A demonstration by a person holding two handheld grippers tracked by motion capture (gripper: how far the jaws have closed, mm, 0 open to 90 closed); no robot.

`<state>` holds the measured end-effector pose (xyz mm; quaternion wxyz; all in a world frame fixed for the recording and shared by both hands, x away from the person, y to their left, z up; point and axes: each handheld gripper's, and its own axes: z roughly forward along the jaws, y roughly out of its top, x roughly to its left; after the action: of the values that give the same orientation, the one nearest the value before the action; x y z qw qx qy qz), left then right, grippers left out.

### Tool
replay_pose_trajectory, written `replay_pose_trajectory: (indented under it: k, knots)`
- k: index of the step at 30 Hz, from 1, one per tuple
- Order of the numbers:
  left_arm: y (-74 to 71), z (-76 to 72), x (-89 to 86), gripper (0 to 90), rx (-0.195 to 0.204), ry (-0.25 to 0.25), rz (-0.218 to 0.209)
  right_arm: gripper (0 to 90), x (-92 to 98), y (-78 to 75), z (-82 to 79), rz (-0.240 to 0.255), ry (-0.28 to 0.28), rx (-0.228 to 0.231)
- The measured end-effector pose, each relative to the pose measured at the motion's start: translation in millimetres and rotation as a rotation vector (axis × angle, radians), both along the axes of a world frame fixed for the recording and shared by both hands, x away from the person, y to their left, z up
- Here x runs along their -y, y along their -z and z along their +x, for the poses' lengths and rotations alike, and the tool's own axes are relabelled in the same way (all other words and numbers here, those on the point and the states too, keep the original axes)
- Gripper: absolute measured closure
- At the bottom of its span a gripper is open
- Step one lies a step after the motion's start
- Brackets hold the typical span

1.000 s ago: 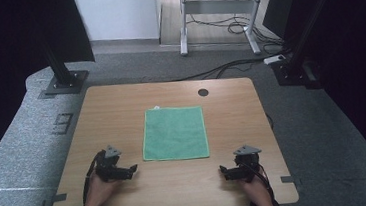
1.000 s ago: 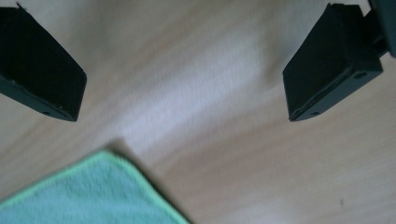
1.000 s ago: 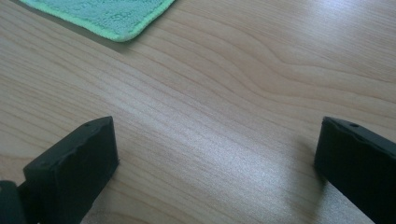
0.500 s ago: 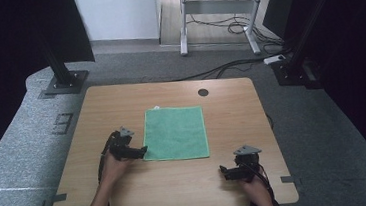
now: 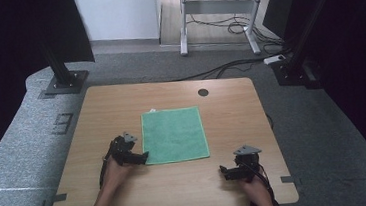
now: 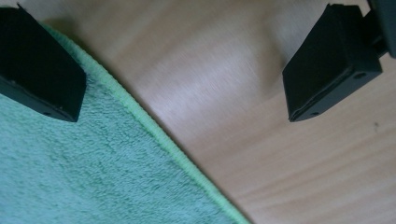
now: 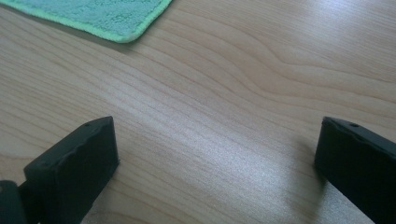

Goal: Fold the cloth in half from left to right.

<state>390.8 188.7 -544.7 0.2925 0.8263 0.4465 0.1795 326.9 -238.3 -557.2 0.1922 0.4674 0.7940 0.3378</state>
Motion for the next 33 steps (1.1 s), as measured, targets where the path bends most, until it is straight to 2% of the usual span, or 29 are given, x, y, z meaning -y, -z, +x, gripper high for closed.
replay_pose_trajectory:
  k: [12, 16, 18, 21, 25, 28, 33]
  knots:
    - [0.5, -58.7, 3.1, 0.0, 0.006, -0.002, 0.003, 0.0, 0.0, 0.0, 0.0, 0.0, 0.0, 0.0]
    - [2.9, -77.4, 5.5, 0.0, 0.002, -0.001, -0.026, 0.0, 0.0, 0.0, 0.0, 0.0, 0.0, 0.0]
    - [3.8, -80.4, 4.8, 0.0, -0.001, 0.006, -0.04, 0.0, 0.0, 0.0, -0.1, 0.0, 0.0, 0.0]
    - [0.2, -78.3, 4.6, 0.0, 0.007, 0.028, -0.02, 0.0, 0.0, 0.0, -0.1, 0.0, 0.0, 0.0]
    - [-13.4, -66.3, -3.7, 0.0, 0.027, 0.02, -0.046, 0.0, 0.0, 0.0, -0.2, 0.0, 0.0, 0.0]
    - [-20.7, -52.1, -12.7, 0.0, 0.037, 0.006, -0.05, 0.0, 0.0, 0.0, -0.2, -0.001, 0.0, 0.0]
    - [-21.9, -24.7, -26.5, 0.0, 0.04, -0.036, -0.058, 0.0, -0.1, 0.0, -0.2, 0.0, 0.0, 0.0]
